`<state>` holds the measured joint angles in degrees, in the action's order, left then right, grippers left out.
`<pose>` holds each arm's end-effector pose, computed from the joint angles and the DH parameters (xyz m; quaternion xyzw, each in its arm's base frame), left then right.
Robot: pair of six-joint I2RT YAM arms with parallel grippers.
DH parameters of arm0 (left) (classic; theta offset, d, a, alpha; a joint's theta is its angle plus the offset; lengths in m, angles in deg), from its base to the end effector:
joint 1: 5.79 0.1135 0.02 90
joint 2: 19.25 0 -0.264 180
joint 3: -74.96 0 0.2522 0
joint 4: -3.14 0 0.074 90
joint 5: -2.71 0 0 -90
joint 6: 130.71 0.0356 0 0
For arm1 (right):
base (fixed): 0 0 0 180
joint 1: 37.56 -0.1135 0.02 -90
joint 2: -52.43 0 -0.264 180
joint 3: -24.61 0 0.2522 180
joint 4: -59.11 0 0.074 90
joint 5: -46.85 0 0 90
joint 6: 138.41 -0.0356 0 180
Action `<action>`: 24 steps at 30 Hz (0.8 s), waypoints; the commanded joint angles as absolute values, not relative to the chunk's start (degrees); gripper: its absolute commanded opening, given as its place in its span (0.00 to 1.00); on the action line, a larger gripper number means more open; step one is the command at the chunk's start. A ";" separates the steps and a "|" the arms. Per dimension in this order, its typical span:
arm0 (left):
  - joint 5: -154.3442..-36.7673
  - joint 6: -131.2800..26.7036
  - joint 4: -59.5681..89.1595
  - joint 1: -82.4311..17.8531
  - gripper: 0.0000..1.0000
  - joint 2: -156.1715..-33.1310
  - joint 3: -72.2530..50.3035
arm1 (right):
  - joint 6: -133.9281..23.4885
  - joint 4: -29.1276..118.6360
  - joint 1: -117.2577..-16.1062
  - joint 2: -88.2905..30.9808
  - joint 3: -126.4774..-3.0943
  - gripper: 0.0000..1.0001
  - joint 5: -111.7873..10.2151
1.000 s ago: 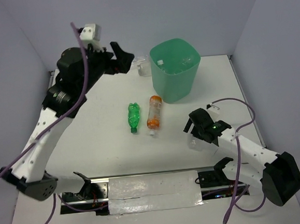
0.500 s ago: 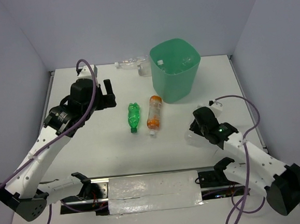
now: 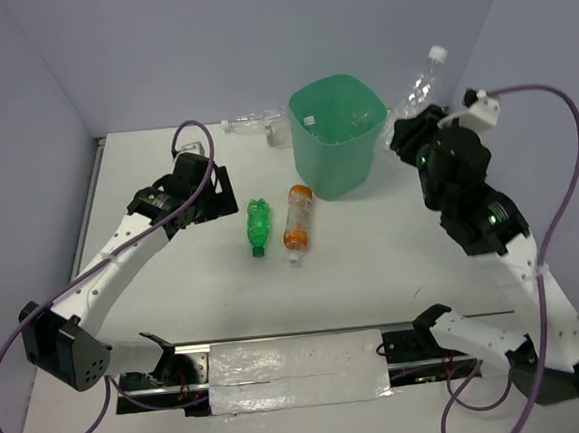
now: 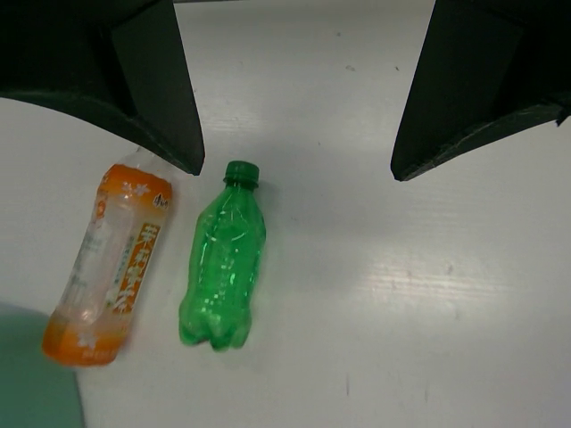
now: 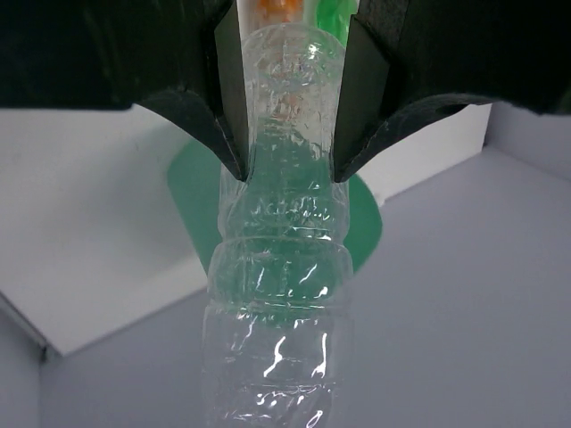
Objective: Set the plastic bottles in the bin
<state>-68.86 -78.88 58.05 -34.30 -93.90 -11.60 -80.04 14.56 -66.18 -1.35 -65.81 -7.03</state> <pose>0.2476 -0.1217 0.3466 -0.1398 0.8966 -0.0936 0.4095 0.1577 0.0621 0.4629 0.2223 0.7114 0.1111 0.6573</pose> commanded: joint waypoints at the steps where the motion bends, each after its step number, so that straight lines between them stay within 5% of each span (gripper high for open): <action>1: -74.98 -83.86 56.28 -34.18 0.99 -94.21 -7.73 | -69.69 25.29 -66.47 -12.77 -72.54 0.35 -1.40; 12: -81.49 -86.33 50.57 -34.18 0.99 -96.14 -1.47 | -65.27 34.45 -65.15 -42.38 -92.94 0.39 -1.84; 15: -81.49 -85.89 50.04 -34.18 0.99 -98.60 -2.96 | -67.47 33.22 -64.89 -45.21 -93.74 0.48 -2.63; 19: -81.32 -85.44 48.81 -34.18 1.00 -103.08 -5.69 | -69.50 32.69 -64.98 -44.61 -91.02 0.77 -4.03; 24: -81.32 -84.30 48.37 -34.18 0.99 -110.47 -9.99 | -68.89 30.06 -64.98 -41.63 -90.76 0.90 -5.61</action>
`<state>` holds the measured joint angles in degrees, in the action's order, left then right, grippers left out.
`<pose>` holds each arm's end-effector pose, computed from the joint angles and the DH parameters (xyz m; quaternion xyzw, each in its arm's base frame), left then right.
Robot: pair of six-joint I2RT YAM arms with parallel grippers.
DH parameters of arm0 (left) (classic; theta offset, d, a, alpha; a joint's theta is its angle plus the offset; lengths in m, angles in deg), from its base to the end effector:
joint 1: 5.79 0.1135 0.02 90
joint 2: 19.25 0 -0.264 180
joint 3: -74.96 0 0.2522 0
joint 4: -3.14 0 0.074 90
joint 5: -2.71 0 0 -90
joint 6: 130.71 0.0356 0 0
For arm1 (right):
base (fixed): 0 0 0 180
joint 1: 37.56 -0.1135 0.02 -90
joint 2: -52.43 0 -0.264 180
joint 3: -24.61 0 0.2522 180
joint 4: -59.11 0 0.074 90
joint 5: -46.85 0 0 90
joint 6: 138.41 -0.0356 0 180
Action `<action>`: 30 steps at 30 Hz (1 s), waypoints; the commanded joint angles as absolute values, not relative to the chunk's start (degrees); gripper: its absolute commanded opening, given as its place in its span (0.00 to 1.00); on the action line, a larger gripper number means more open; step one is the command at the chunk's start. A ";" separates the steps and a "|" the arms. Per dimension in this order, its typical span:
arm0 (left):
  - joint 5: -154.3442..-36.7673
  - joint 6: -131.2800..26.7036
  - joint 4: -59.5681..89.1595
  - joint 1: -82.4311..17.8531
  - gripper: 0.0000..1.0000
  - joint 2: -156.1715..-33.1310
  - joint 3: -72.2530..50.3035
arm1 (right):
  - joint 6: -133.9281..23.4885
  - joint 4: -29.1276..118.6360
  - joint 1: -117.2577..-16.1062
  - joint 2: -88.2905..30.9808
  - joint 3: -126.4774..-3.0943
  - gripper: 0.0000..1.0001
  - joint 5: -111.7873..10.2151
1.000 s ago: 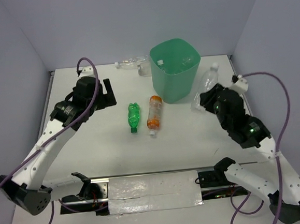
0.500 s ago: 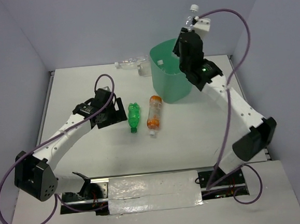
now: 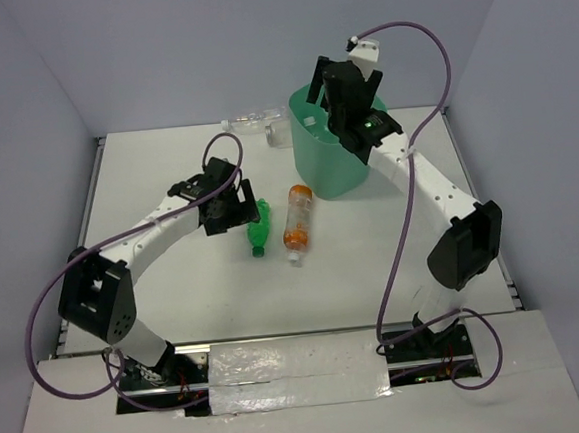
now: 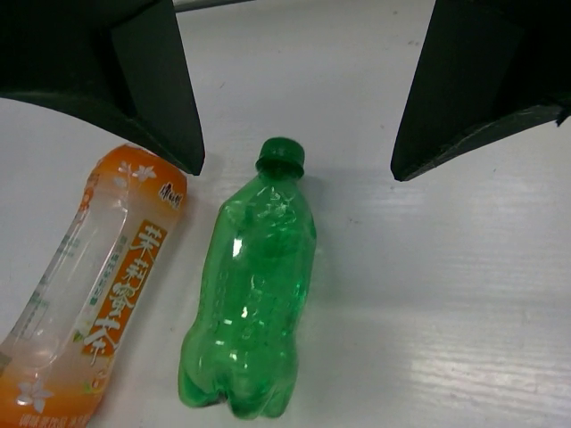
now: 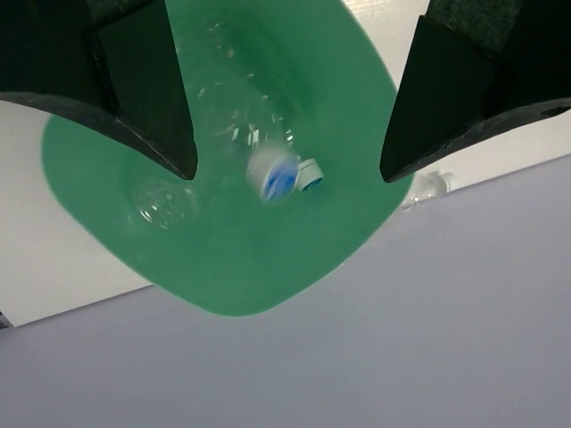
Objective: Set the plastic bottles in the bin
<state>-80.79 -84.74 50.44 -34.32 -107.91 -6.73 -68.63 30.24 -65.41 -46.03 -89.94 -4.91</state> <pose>0.2901 -0.1531 0.2580 -0.1454 0.9392 -0.1377 0.2788 0.3645 0.1677 0.4220 0.1548 0.7503 0.0064 0.6427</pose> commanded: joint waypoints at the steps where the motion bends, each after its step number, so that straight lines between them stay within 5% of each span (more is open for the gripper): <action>1: -81.32 -84.22 48.19 -34.18 0.99 -111.43 -11.22 | -68.80 29.88 -64.98 -39.35 -90.14 0.91 -5.79; 11: -80.44 -82.37 45.29 -34.35 0.95 -126.71 -17.90 | -69.75 27.51 -64.98 -17.22 -72.40 0.94 -8.42; 21: -73.76 -77.63 50.73 -34.97 0.39 -127.97 -27.90 | -75.65 15.75 -64.98 0.64 -57.71 0.95 -8.69; 30: -80.87 -69.10 54.78 -34.97 0.39 -123.47 -57.60 | -83.02 4.66 -65.15 10.05 -47.70 0.95 -13.70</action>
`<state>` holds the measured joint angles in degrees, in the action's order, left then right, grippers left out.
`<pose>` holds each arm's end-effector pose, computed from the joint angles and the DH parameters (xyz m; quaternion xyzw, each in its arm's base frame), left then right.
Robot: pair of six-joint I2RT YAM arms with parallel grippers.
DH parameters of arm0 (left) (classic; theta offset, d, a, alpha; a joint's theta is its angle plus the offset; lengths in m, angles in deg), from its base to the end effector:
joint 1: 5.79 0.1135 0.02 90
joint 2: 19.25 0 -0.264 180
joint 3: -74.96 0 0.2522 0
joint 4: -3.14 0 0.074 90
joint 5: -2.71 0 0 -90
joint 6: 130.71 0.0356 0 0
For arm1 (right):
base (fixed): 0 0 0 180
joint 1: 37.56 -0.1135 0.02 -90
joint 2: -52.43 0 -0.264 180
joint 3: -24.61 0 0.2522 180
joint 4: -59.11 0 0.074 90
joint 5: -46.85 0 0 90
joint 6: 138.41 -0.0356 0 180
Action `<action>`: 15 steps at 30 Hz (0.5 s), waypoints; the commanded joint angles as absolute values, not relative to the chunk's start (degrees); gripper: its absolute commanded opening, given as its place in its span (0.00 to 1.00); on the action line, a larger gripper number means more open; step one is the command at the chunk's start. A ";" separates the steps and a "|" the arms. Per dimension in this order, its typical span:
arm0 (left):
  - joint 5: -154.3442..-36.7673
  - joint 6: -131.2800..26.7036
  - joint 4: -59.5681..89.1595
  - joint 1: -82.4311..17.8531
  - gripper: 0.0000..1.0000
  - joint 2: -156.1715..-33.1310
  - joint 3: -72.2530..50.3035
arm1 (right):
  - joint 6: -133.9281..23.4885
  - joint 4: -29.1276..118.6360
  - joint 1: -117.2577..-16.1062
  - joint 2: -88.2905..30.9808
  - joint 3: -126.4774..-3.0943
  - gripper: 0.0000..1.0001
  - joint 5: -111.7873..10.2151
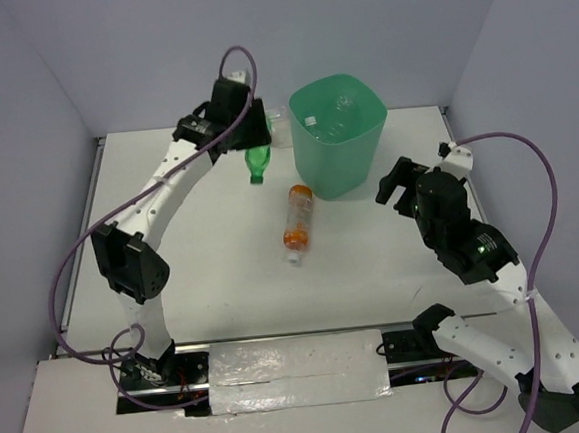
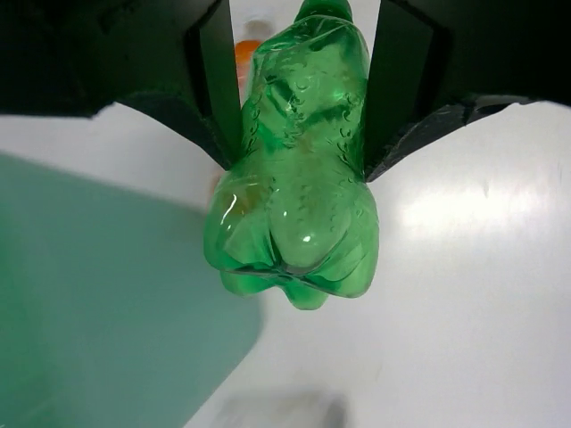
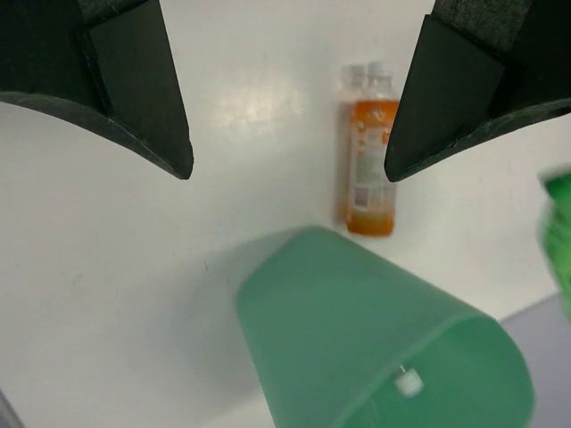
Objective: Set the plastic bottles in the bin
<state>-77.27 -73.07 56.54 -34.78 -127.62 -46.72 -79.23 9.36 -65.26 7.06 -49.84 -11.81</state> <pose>0.3809 -0.2040 0.3519 -0.0634 0.9017 -0.1463 0.4019 0.1437 0.0546 0.3871 0.1751 0.7874 0.0739 0.5863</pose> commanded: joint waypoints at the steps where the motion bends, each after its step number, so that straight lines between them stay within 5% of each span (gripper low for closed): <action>1: -82.36 -69.10 54.69 -35.06 0.39 -124.44 -60.68 | -83.30 4.48 -65.07 10.76 -45.86 0.95 -14.66; 6: -91.41 -71.82 47.94 -35.06 0.40 -131.03 -75.55 | -88.55 5.45 -66.12 11.12 -39.70 0.95 -25.64; 15: -100.55 -80.78 19.99 -35.32 0.47 -139.90 -76.17 | -97.88 5.10 -67.70 17.53 -28.54 0.95 -29.70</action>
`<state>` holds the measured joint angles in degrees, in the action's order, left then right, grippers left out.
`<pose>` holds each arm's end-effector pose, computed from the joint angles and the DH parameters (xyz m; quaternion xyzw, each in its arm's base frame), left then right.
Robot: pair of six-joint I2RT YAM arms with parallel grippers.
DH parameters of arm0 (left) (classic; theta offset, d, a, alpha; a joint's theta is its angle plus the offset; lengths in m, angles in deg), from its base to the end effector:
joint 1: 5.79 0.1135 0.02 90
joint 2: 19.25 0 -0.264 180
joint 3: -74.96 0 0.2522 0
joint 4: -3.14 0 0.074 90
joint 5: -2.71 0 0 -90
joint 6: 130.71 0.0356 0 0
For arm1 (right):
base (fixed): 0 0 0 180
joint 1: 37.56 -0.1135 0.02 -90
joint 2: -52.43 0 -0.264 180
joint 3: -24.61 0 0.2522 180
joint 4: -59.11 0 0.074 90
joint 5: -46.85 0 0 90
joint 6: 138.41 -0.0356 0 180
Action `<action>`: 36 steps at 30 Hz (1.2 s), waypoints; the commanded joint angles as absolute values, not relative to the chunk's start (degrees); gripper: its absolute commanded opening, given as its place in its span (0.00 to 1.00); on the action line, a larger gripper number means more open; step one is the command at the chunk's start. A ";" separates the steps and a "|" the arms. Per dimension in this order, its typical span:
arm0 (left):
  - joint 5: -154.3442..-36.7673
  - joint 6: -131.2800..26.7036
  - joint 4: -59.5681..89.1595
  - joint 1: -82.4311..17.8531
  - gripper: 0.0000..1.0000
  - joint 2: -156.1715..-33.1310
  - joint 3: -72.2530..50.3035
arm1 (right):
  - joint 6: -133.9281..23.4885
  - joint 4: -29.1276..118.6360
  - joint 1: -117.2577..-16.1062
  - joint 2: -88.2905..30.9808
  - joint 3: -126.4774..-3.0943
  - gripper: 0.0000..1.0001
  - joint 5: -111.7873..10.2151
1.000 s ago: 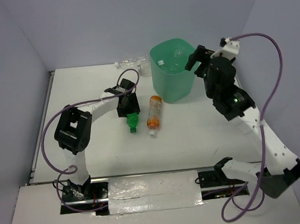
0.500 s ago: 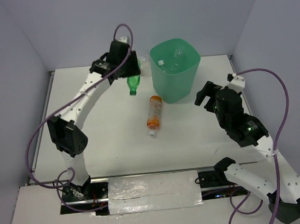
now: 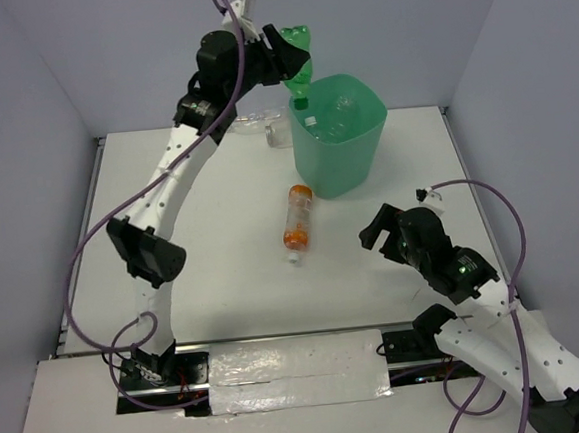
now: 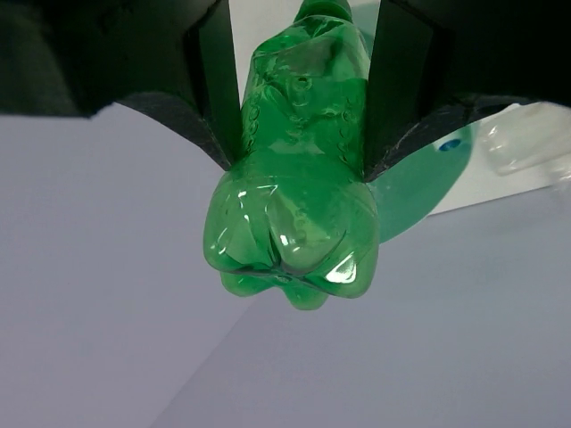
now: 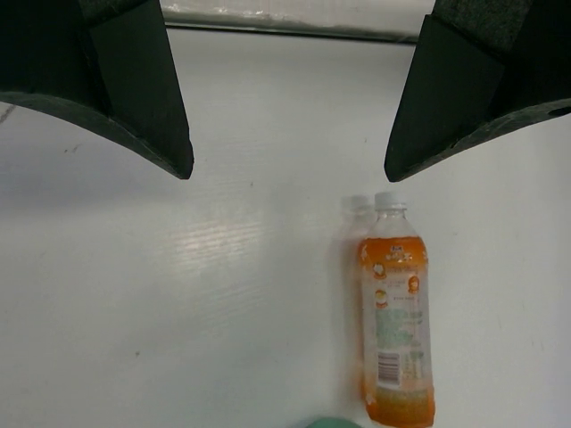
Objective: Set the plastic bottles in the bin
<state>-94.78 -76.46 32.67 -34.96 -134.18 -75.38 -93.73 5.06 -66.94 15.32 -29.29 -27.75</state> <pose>0.3868 -0.2212 0.5102 0.0100 0.6702 -0.4345 0.6016 0.1241 0.0590 0.2801 0.1820 0.8710 0.1716 0.4227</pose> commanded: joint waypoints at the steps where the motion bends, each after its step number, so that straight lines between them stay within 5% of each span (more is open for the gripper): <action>1: -101.09 -81.22 18.84 -35.58 0.47 -141.75 -79.75 | -98.06 4.40 -67.88 17.71 -28.27 0.95 -29.61; 6: -101.10 -83.25 14.71 -36.37 0.56 -148.35 -79.70 | -98.68 3.87 -68.75 16.05 -27.82 0.95 -30.14; 8: -100.48 -81.85 15.92 -36.99 0.71 -148.45 -78.99 | -98.68 4.83 -68.93 14.12 -28.09 0.95 -30.92; 9: -100.57 -81.15 16.37 -37.16 0.87 -148.18 -78.82 | -98.68 5.88 -69.19 12.37 -27.91 0.96 -31.36; 11: -100.48 -78.87 18.20 -37.78 0.99 -146.44 -77.85 | -98.42 10.44 -69.90 10.69 -27.56 0.96 -33.03; 17: -98.37 -73.76 22.61 -38.84 0.99 -135.89 -75.92 | -97.36 23.72 -73.67 -3.54 -31.49 0.96 -33.92; 34: -73.51 -65.76 41.50 -38.66 0.99 -94.40 -43.76 | -96.74 34.54 -77.63 -46.17 -52.77 0.98 -33.65; 36: -70.44 -65.93 44.66 -38.66 0.99 -91.34 -40.24 | -96.83 34.98 -77.90 -48.73 -53.48 0.90 -34.09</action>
